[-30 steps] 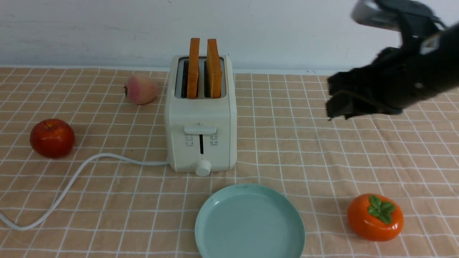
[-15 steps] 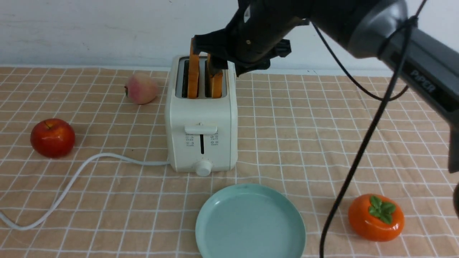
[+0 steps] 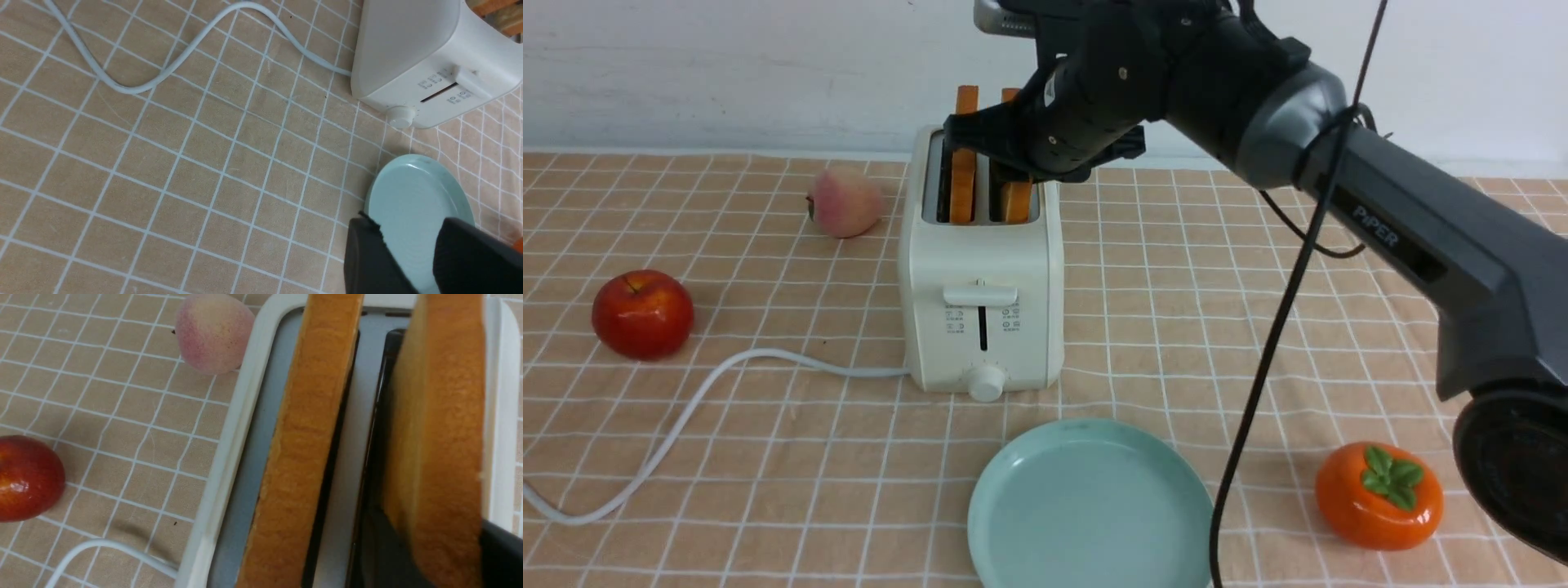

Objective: Take toasted bread from bread machine on light coffee tablecloth place on plate.
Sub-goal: 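Grasp the toast slice in the toaster and pull it up out of the slot with the right gripper, then place the held slice of bread on top of the slice on the plate with the right gripper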

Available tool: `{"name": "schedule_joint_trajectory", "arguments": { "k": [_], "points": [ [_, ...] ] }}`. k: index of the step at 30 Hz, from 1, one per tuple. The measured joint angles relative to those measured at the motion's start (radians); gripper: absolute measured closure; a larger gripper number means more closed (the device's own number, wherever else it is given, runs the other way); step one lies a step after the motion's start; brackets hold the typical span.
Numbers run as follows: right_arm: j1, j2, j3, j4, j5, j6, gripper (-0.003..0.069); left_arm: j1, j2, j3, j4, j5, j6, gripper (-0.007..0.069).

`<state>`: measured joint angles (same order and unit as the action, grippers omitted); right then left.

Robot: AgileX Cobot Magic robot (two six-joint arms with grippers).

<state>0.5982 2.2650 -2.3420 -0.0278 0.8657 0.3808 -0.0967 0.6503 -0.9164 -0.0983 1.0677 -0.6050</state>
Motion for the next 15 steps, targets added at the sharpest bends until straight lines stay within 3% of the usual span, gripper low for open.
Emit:
{"name": "schedule_joint_trajectory", "arguments": {
  "k": [1,8,15],
  "points": [
    [0.000,-0.001,0.000,-0.007,0.000,0.000,0.0558,0.000,0.000,0.000,0.000,0.000,0.000,0.0386],
    [0.000,-0.096,0.000,-0.065,0.006,0.000,0.0559,0.000,0.000,0.000,-0.003,0.000,0.000,0.0386],
    [-0.002,-0.425,-0.007,-0.081,0.100,-0.047,0.0559,0.000,0.000,0.000,0.000,0.000,0.000,0.0386]
  ]
}}
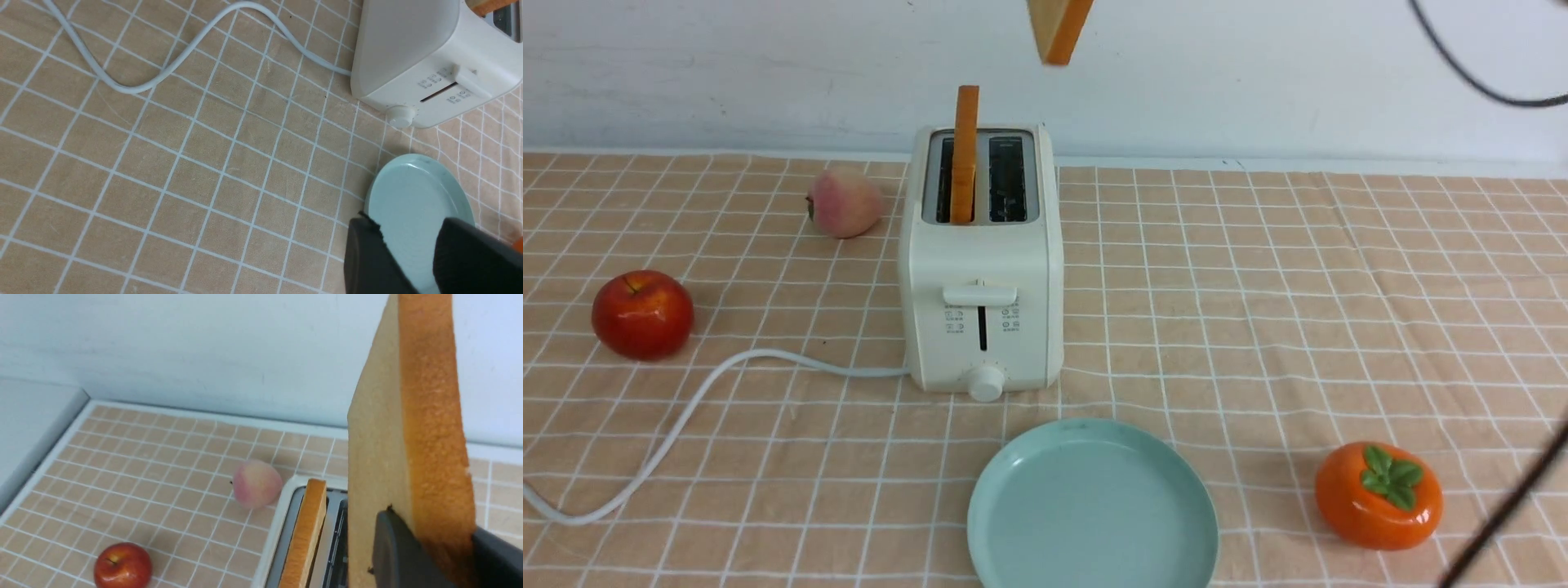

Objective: Take toasted bread from bread machine on light coffee tablecloth place on plate.
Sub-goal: 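Place the held slice of bread on top of the slice on the plate with the right gripper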

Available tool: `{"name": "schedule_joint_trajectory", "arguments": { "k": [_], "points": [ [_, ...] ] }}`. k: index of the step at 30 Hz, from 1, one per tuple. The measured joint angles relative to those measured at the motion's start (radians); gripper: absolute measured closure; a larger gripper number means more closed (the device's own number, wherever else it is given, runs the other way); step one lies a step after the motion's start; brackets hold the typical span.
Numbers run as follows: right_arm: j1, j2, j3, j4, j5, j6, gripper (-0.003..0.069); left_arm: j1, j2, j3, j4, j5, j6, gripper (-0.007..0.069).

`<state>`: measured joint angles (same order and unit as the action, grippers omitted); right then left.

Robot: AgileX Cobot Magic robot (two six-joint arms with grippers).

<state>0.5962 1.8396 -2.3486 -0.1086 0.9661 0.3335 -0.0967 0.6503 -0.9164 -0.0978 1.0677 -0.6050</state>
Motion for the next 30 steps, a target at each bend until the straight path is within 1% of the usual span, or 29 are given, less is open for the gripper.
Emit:
{"name": "schedule_joint_trajectory", "arguments": {
  "k": [1,2,4,5,6,7,10,11,12,13,14,15,16,18,19,20,21,23,25,26,29,30],
  "points": [
    [0.000,-0.009,0.000,0.000,0.000,-0.004,0.0559,-0.001,0.000,0.000,0.000,0.000,0.000,0.0386],
    [0.000,-0.088,0.025,-0.005,0.043,-0.030,0.0559,-0.011,0.000,0.000,0.005,0.001,0.000,0.0386],
    [0.000,-0.157,0.076,-0.006,0.048,-0.037,0.0559,-0.025,0.000,0.000,0.008,0.001,0.000,0.0386],
    [0.000,-0.271,0.194,-0.007,0.041,-0.044,0.0559,-0.046,0.000,0.000,0.011,0.001,0.000,0.0386],
    [0.000,-0.271,0.194,-0.006,0.040,-0.044,0.0559,-0.049,0.000,0.000,0.013,0.001,0.000,0.0386],
    [0.000,-0.391,0.353,0.008,0.009,-0.045,0.0559,-0.061,0.000,0.000,0.013,0.000,0.000,0.0386],
    [-0.001,-0.576,0.664,0.074,-0.080,-0.045,0.0559,-0.067,0.000,0.000,0.014,0.000,0.000,0.0386],
    [-0.002,-0.617,0.749,0.109,-0.113,-0.042,0.0559,-0.067,0.000,0.000,0.014,-0.001,0.000,0.0386],
    [-0.002,-0.635,0.791,0.117,-0.122,-0.040,0.0559,-0.067,0.000,0.000,0.014,-0.001,0.000,0.0386],
    [-0.002,-0.690,0.932,0.183,-0.191,-0.025,0.0559,-0.067,0.000,0.000,0.014,-0.004,0.000,0.0386],
    [-0.002,-0.721,1.027,0.251,-0.260,-0.015,0.0559,-0.067,0.000,0.000,0.013,-0.007,0.000,0.0386],
    [-0.002,-0.721,1.045,0.263,-0.273,-0.015,0.0559,-0.067,0.000,0.000,0.013,-0.009,0.000,0.0386],
    [-0.002,-0.739,1.196,0.374,-0.381,-0.005,0.0559,-0.067,0.000,0.000,0.012,-0.014,0.000,0.0386],
    [-0.002,-0.727,1.336,0.480,-0.486,-0.005,0.0559,-0.067,0.000,0.000,0.008,-0.015,0.000,0.0386],
    [-0.002,-0.724,1.336,0.492,-0.486,-0.005,0.0559,-0.067,0.000,0.000,0.008,-0.015,0.000,0.0386],
    [-0.002,-0.698,1.423,0.565,-0.539,-0.014,0.0559,-0.067,0.000,0.000,0.006,-0.016,0.000,0.0386],
    [-0.002,-0.675,1.467,0.614,-0.566,-0.031,0.0559,-0.067,0.000,0.000,0.003,-0.016,0.000,0.0386],
    [-0.002,-0.619,1.526,0.715,-0.602,-0.076,0.0559,-0.067,0.000,0.000,-0.001,-0.018,0.000,0.0386],
    [-0.002,-0.581,1.544,0.758,-0.612,-0.112,0.0559,-0.067,0.000,0.000,-0.001,-0.019,0.000,0.0386],
    [-0.002,-0.536,1.551,0.827,-0.623,-0.156,0.0559,-0.067,0.000,0.000,-0.003,-0.019,0.000,0.0386],
    [-0.002,-0.430,1.552,0.975,-0.660,-0.296,0.0559,-0.067,0.000,0.000,-0.005,-0.020,0.000,0.0386],
    [-0.002,-0.413,1.552,1.011,-0.666,-0.325,0.0559,-0.067,0.000,0.000,-0.005,-0.020,0.000,0.0386]
  ]
}}
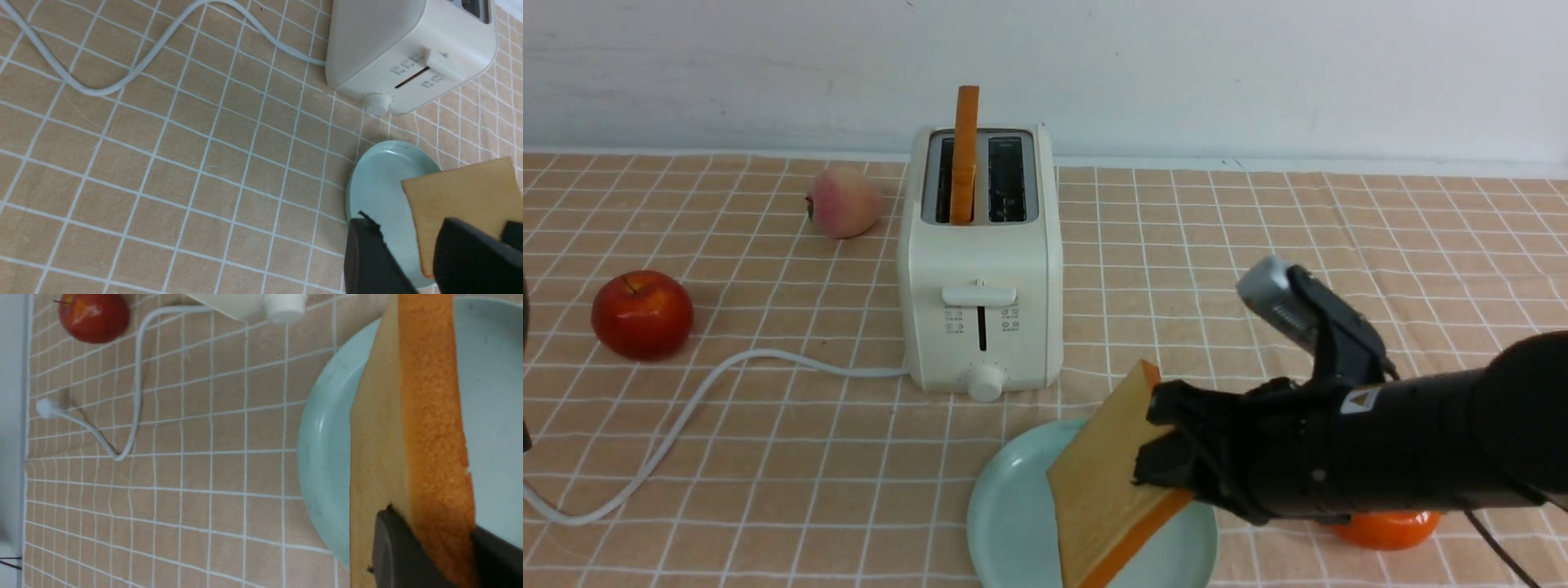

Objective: Take toasted bread from bread machine on light coffee tablecloth place on plate.
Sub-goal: 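Place the held slice of bread on top of the slice on the plate with the right gripper, then reach for a toast slice standing in the toaster with the left gripper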

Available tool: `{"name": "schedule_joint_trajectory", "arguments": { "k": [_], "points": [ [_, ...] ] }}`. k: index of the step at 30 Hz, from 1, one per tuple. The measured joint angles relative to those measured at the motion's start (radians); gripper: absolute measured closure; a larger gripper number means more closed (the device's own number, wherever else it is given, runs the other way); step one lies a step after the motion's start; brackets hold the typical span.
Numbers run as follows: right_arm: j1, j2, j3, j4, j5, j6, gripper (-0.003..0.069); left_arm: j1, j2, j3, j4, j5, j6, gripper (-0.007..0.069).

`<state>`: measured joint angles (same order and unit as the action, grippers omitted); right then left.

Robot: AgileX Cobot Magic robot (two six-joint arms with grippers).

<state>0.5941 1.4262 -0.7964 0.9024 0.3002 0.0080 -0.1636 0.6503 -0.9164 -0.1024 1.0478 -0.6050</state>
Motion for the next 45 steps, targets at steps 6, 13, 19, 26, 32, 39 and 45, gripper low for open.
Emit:
{"name": "schedule_joint_trajectory", "arguments": {
  "k": [6,13,19,26,32,39,45],
  "points": [
    [0.000,0.109,-0.006,0.263,-0.020,-0.327,0.0550,0.000,0.000,0.000,-0.001,0.000,0.000,0.0386],
    [0.000,0.124,-0.008,0.414,-0.031,-0.712,0.0326,0.000,0.000,0.000,-0.003,0.000,0.000,0.0386],
    [-0.001,0.095,-0.013,0.317,-0.025,-0.883,0.0027,0.000,0.000,0.000,0.004,0.000,0.000,0.0386],
    [-0.091,-0.014,-0.169,-0.051,0.275,-0.775,0.0034,0.000,0.001,0.000,-0.016,-0.061,0.000,0.0386],
    [-0.162,-0.047,-0.378,-0.362,0.653,-0.528,0.0238,0.000,0.104,-0.021,-0.186,-0.062,0.153,0.0386],
    [-0.178,-0.180,-0.350,-0.579,0.769,-0.221,0.0636,-0.044,0.485,-0.314,-0.429,0.000,0.403,0.0309],
    [-0.178,-0.341,-0.301,-0.645,0.708,-0.138,0.0655,-0.199,0.750,-0.637,-0.231,-0.021,0.298,0.0163]
  ]
}}
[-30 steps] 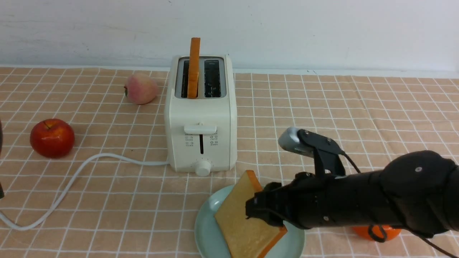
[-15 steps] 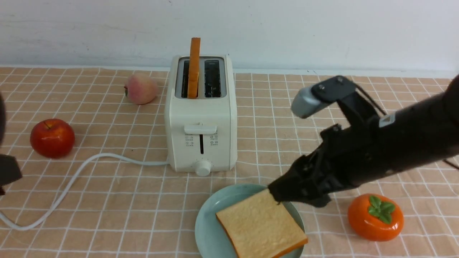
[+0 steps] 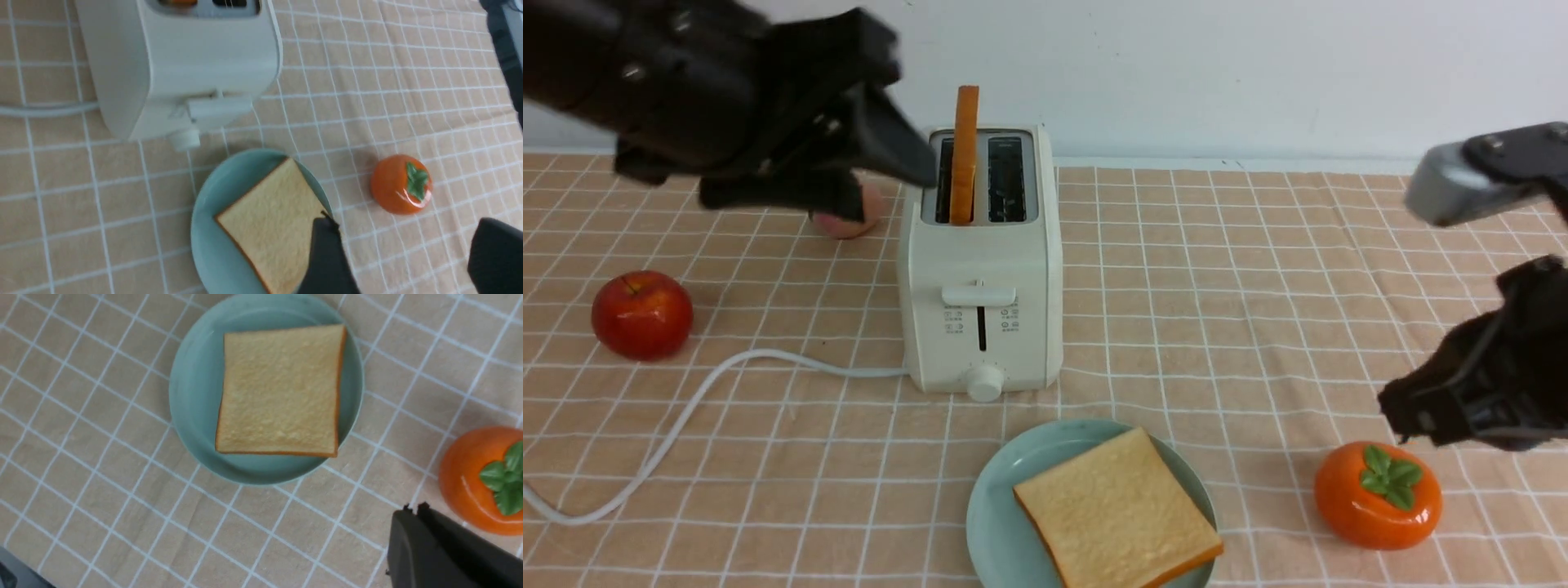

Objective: Take toasted bread from bread machine on light coffee tablecloth place on plate.
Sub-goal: 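Reach for a toast slice standing in the toaster with the left gripper, then place the slice of bread on the plate with the left gripper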

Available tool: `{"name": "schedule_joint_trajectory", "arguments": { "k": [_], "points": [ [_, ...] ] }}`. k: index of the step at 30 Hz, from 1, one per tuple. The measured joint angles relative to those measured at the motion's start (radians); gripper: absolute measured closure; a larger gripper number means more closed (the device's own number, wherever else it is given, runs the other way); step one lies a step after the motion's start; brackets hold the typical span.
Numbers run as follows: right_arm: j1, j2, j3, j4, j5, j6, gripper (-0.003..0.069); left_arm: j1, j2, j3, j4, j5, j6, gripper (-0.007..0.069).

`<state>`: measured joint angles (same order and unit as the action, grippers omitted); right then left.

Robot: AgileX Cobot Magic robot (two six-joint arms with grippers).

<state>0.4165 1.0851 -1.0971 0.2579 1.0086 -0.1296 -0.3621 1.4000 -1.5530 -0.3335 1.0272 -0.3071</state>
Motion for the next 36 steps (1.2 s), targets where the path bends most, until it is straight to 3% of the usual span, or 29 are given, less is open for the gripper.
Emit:
{"name": "schedule_joint_trajectory", "arguments": {
  "k": [4,9,14,17,21,25,26,27,32,36],
  "points": [
    [0.000,-0.069,0.002,-0.012,-0.013,0.013,0.0615,-0.083,0.221,-0.241,0.268,0.055,-0.166,0.0096],
    [0.000,-0.085,0.002,-0.021,0.001,0.013,0.0563,-0.145,0.470,-0.523,0.488,0.154,-0.260,0.0078],
    [0.000,-0.088,0.002,-0.027,0.055,0.013,0.0527,-0.159,0.725,-0.782,0.621,0.215,-0.298,0.0074],
    [0.000,-0.088,0.002,-0.027,0.075,0.013,0.0520,-0.155,0.792,-0.821,0.635,0.218,-0.305,0.0078],
    [0.000,-0.088,0.002,-0.027,0.105,0.013,0.0513,-0.148,0.827,-0.831,0.646,0.225,-0.309,0.0159],
    [0.000,-0.088,0.002,-0.027,0.138,0.013,0.0509,-0.132,0.802,-0.838,0.646,0.225,-0.304,0.0475],
    [0.000,-0.089,0.002,-0.026,0.139,0.013,0.0509,-0.131,0.800,-0.838,0.646,0.225,-0.304,0.0492],
    [0.000,-0.089,0.002,-0.024,0.142,0.013,0.0506,-0.127,0.774,-0.838,0.651,0.225,-0.291,0.0583],
    [0.000,-0.089,0.002,-0.024,0.147,0.013,0.0498,-0.123,0.634,-0.838,0.646,0.225,-0.252,0.0586],
    [0.000,-0.089,0.002,-0.025,0.148,0.013,0.0496,-0.122,0.452,-0.838,0.531,0.225,-0.197,0.0586]
  ]
}}
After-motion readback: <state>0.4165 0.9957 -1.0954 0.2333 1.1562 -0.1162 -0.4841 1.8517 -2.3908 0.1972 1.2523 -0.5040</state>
